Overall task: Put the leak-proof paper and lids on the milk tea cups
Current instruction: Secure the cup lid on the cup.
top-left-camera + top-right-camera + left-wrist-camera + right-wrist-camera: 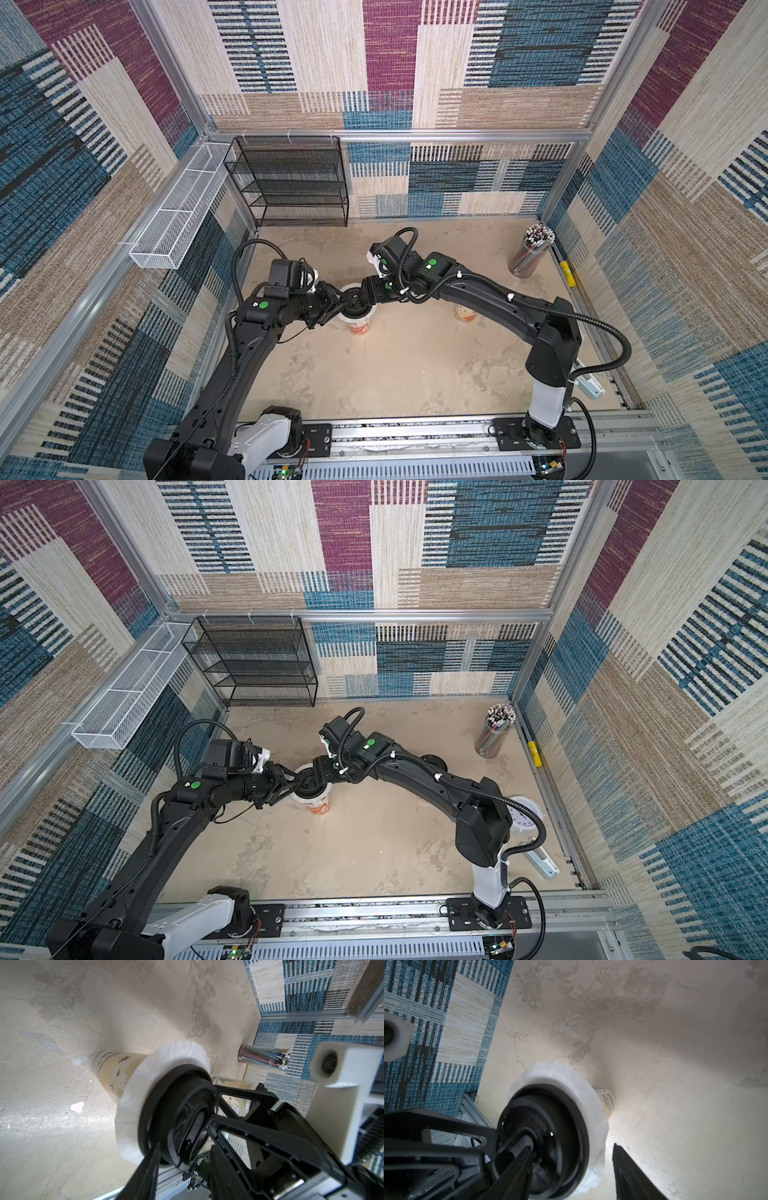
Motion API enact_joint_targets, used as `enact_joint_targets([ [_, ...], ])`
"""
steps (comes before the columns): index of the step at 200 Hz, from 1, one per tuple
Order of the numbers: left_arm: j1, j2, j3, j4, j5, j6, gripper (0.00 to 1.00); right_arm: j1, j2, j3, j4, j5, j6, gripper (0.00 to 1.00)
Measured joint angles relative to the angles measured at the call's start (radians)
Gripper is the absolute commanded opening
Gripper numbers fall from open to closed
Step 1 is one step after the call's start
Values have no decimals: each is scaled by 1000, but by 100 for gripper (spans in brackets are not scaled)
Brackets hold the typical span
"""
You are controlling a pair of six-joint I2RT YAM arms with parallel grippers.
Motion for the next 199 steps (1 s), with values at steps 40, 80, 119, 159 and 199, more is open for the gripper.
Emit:
enact_joint_targets([
  [40,0,0,0,0,-20,0,42,-2,12,5,15,-7,3,64],
  [80,0,-1,2,-2,-31,0,42,-2,22,9,26,-4,3,65],
  [119,0,-28,21,-8,-82,1,45,-1,25,0,53,1,3,65],
  [159,0,-47,22,-22,-126,3,48,-1,10,-6,47,2,2,66],
  [199,0,-52,19,-24,-135,3,50,-1,-30,9,6,29,-12,73],
])
